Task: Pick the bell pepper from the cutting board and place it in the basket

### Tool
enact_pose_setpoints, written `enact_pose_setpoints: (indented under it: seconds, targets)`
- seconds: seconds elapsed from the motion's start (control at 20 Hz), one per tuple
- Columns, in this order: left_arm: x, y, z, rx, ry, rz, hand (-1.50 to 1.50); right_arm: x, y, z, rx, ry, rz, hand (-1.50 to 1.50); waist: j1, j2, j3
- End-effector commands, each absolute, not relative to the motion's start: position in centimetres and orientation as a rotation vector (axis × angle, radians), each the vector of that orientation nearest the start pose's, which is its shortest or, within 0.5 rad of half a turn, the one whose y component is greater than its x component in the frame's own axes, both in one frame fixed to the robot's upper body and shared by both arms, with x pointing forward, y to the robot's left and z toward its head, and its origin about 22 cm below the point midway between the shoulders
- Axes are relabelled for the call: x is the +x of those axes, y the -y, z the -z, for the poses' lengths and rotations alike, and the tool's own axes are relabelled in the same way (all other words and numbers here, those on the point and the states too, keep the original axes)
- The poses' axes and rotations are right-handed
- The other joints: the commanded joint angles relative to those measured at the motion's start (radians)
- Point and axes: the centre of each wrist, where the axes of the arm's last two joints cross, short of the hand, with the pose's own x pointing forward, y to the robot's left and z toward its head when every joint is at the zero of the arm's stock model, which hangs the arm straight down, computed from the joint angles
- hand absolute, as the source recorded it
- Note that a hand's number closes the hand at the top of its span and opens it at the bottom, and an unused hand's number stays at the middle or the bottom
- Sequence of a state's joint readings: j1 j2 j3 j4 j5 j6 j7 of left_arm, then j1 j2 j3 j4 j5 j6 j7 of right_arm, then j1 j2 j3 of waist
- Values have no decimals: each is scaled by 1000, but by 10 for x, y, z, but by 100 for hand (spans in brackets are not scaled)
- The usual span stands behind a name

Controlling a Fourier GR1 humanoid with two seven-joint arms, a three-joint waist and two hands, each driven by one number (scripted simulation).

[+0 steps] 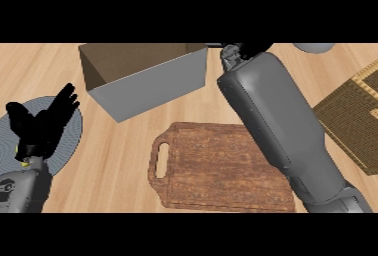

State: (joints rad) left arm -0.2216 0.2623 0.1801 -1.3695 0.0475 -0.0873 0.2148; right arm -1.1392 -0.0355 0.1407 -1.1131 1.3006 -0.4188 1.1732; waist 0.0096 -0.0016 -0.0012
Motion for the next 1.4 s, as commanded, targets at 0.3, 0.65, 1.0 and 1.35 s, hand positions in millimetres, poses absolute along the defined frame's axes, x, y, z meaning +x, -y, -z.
enact_pose_setpoints:
  seconds: [0.3,0.65,1.0,1.35]
  targets:
    - [297,-318,-35,197,1387,82,0,424,104,-273,-1533,1204,158,150,-8,2,0]
    - [293,-317,-38,193,1385,73,0,424,166,-262,-1598,1113,205,150,-14,-2,1]
    - [288,-331,-51,197,1391,56,0,399,233,-237,-1603,1083,168,150,-19,-4,1]
    - [287,-326,-35,200,1388,70,0,381,260,-185,-1560,1133,262,150,-10,1,1]
